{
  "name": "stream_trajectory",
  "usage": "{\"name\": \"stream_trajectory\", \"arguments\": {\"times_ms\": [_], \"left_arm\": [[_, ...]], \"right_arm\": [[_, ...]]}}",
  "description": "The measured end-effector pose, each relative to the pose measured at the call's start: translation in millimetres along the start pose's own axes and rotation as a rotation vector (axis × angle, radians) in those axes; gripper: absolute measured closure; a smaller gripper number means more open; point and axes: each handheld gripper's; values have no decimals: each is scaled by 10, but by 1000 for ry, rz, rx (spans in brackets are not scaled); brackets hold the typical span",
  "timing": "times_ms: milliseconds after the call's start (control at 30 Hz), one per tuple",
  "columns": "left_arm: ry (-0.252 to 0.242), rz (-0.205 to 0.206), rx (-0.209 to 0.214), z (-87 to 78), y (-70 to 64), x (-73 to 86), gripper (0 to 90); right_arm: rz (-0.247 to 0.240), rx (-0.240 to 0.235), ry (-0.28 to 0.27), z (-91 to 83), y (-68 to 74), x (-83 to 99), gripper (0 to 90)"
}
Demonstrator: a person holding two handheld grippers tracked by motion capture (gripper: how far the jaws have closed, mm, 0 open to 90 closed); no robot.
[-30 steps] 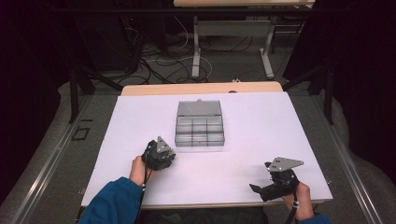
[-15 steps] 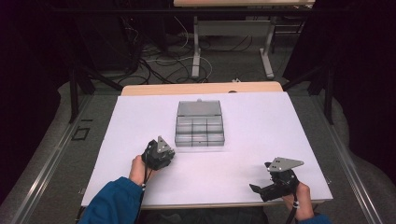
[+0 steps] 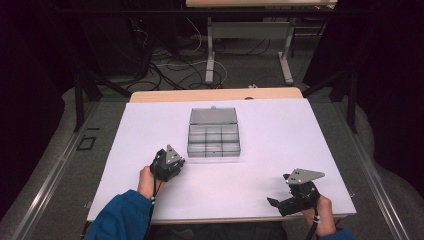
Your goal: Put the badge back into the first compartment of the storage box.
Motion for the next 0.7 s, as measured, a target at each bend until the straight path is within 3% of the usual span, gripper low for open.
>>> {"name": "stream_trajectory", "arguments": {"times_ms": [333, 467, 500, 700], "left_arm": [[-6, 24, -19, -11, 10, -4, 807], [-24, 28, -36, -36, 25, -10, 855], [-24, 14, -31, -35, 37, -5, 865], [-25, 23, -22, -40, 34, -10, 872]], "right_arm": [[6, 3, -11, 3, 4, 3, 15], [-1, 7, -21, 7, 1, 5, 15], [4, 3, -10, 0, 4, 3, 15], [5, 1, 1, -5, 5, 0, 15]]}}
Point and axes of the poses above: each handheld gripper's, and its own axes: z roughly forward along the jaws, x roughly out of its underside, y roughly to its left, and after that the axes turned 11 degrees about -x, right-handed
